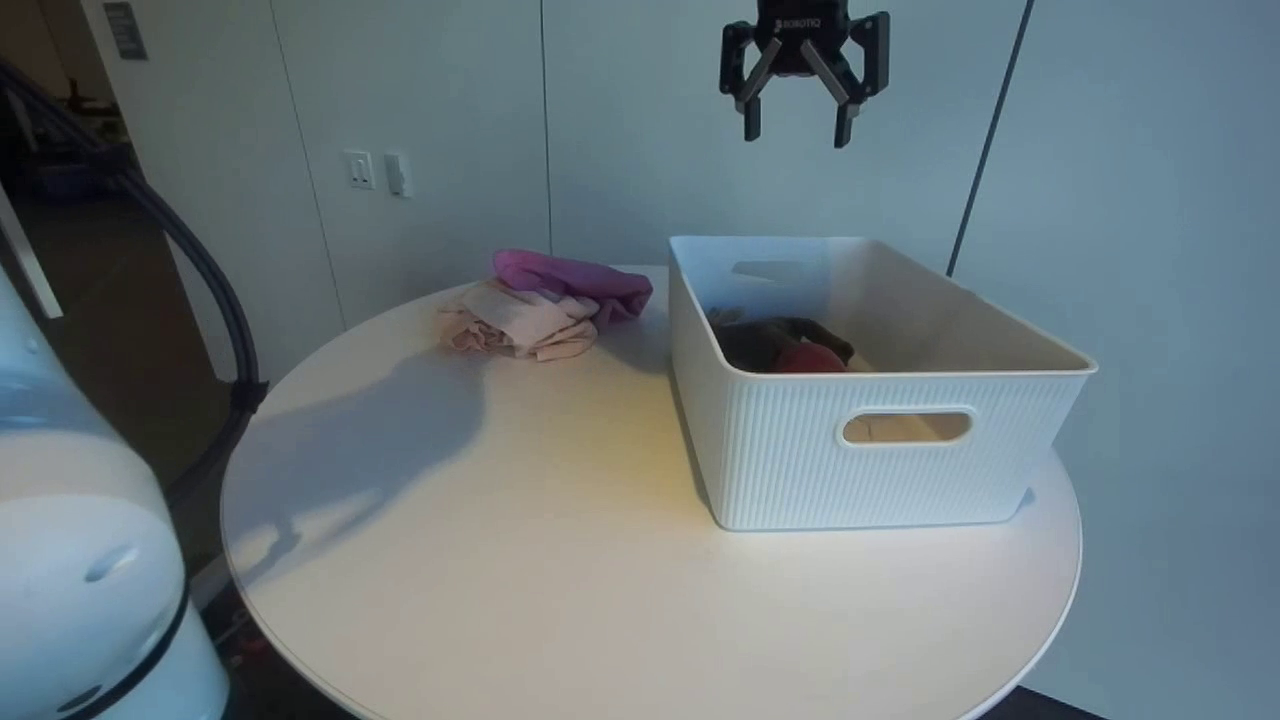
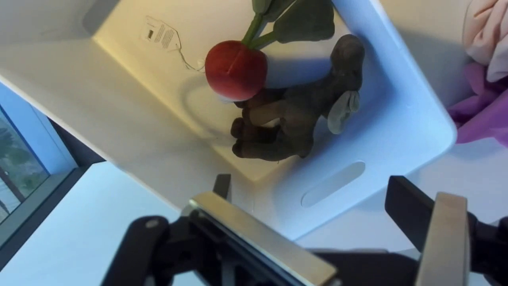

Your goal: Remove the clothes and the moose toy out of the basket

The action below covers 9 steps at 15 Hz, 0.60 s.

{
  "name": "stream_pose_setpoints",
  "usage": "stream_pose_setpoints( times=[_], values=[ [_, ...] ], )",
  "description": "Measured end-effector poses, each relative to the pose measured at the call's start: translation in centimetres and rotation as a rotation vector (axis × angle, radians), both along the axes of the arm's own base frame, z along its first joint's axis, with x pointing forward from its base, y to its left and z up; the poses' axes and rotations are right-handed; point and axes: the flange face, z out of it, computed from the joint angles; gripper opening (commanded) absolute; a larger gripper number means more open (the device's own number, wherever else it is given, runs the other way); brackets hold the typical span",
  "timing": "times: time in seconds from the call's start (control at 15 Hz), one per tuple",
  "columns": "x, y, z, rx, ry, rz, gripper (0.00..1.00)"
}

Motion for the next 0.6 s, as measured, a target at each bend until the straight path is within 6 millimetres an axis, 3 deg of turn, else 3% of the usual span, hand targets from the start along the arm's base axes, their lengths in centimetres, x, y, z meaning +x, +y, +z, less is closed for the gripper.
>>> stream_pose_setpoints(
  times=[0.33,0.6],
  values=[
    [5.1,-1.1,-7.4,0.04,0.145,-0.018,1.0],
    [7.3,-2.8,-14.1,0.099,0.252,-0.086,1.0]
  ],
)
